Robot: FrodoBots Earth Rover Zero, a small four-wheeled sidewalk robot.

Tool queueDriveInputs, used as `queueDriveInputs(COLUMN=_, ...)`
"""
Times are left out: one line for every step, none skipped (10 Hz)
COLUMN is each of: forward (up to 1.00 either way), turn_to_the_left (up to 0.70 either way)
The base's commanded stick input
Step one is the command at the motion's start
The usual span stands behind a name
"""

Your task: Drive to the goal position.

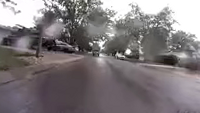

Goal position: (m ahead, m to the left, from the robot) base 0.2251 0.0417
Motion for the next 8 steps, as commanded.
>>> queueDriveInputs(forward=0.5, turn_to_the_left=-0.01)
queueDriveInputs(forward=0.5, turn_to_the_left=-0.01)
queueDriveInputs(forward=0.5, turn_to_the_left=-0.01)
queueDriveInputs(forward=0.5, turn_to_the_left=-0.01)
queueDriveInputs(forward=0.5, turn_to_the_left=-0.01)
queueDriveInputs(forward=0.5, turn_to_the_left=-0.01)
queueDriveInputs(forward=0.5, turn_to_the_left=-0.01)
queueDriveInputs(forward=0.5, turn_to_the_left=-0.01)
